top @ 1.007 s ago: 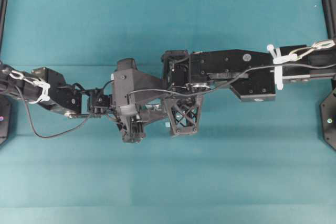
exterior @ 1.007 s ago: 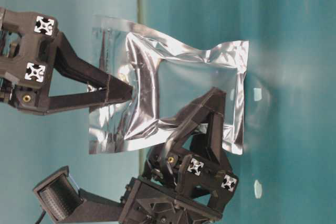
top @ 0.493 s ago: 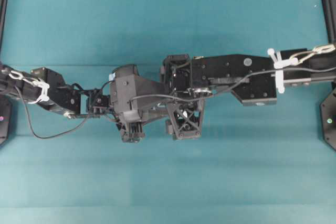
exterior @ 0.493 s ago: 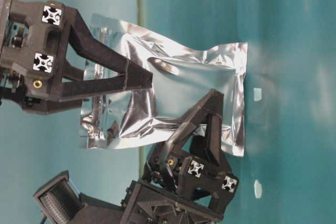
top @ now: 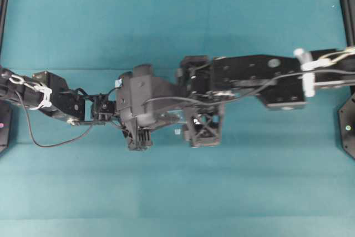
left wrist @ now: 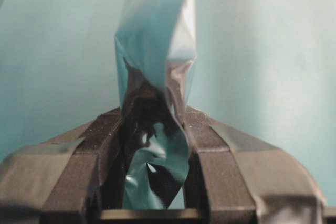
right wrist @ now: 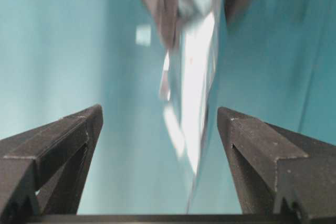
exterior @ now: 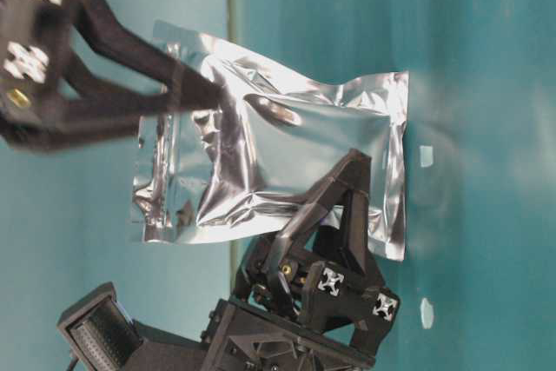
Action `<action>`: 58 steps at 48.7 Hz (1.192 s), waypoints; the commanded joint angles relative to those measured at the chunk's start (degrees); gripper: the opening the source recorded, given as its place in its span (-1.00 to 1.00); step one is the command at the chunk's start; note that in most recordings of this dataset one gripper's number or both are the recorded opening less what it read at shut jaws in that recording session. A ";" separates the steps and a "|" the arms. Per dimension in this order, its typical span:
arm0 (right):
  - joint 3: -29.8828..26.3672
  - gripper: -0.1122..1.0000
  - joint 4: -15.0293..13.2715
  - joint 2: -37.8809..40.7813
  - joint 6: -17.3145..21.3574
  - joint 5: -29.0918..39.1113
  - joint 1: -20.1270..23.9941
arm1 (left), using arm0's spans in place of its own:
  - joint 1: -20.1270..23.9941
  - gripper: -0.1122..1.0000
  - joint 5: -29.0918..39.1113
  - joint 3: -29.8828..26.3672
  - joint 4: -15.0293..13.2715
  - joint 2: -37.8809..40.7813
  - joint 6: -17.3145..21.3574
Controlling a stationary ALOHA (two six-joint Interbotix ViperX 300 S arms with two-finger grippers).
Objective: Hand over the silver zip bag and make it stand upright.
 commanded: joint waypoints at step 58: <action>32.26 0.82 -4.31 -34.89 18.28 -28.74 1.93 | -1.05 -0.27 0.00 0.00 0.18 -0.44 0.18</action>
